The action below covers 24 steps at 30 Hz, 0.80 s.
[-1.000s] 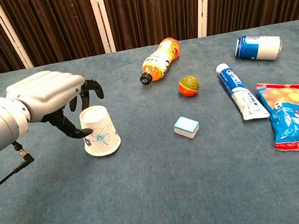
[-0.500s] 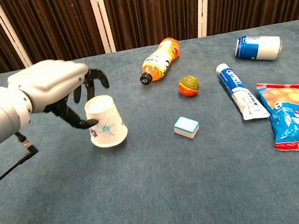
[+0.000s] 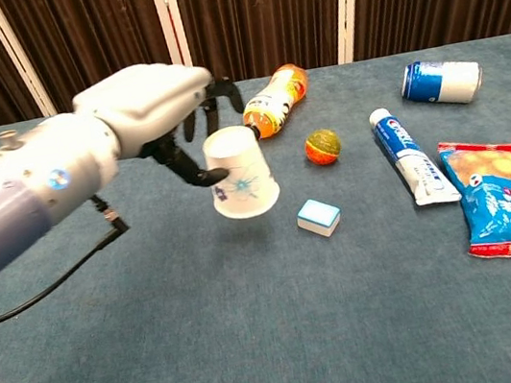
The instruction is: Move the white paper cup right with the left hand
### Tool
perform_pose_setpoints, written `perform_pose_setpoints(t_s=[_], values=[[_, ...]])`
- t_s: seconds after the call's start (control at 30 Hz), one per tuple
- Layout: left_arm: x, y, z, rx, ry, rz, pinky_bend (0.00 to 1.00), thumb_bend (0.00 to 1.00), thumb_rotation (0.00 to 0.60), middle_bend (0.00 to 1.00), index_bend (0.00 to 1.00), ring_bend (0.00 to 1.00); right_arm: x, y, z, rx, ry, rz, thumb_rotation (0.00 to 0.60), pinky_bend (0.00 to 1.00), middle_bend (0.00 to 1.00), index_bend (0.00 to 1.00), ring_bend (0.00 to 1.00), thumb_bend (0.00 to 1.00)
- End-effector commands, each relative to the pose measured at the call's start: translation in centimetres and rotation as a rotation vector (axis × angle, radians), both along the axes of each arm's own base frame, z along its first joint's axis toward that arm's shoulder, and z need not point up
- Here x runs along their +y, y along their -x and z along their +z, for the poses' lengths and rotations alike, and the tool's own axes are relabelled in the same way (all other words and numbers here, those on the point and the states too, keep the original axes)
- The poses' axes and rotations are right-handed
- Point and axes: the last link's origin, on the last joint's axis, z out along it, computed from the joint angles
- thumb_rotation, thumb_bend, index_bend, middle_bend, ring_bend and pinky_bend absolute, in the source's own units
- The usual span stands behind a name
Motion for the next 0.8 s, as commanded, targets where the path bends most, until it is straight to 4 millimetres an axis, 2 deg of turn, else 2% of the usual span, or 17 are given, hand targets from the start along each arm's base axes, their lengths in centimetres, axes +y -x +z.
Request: perform_pose_setpoints(t_s=[0.03, 0.27, 0.4, 0.6, 0.8], values=[[0.4, -1.6, -1.1, 0.006, -0.003, -0.022, 0.47, 0.28, 0.6, 0.42, 0.23, 0.42, 0.0, 0.0, 0.0, -0.002, -0.003, -0.001, 0.6, 0.03, 0.0, 0.0, 0.0, 0.31], [0.8, -4.4, -3.6, 0.01, 0.007, -0.041, 0.47, 0.28, 0.6, 0.42, 0.23, 0.42, 0.0, 0.0, 0.0, -0.018, -0.01, -0.002, 0.6, 0.03, 0.0, 0.0, 0.0, 0.31], [0.8, -5.3, -5.0, 0.026, 0.02, -0.05, 0.47, 0.28, 0.6, 0.42, 0.23, 0.42, 0.0, 0.0, 0.0, -0.024, -0.014, -0.003, 0.6, 0.04, 0.0, 0.0, 0.0, 0.31], [0.7, -5.4, -6.6, 0.056, 0.038, -0.041, 0.47, 0.28, 0.6, 0.42, 0.23, 0.42, -0.2, 0.1, 0.0, -0.028, -0.017, -0.012, 0.6, 0.04, 0.0, 0.0, 0.0, 0.31], [1.0, -5.3, -7.2, 0.069, 0.034, -0.038, 0.47, 0.28, 0.6, 0.42, 0.23, 0.42, -0.1, 0.0, 0.0, -0.029, -0.018, -0.01, 0.6, 0.04, 0.0, 0.0, 0.0, 0.3]])
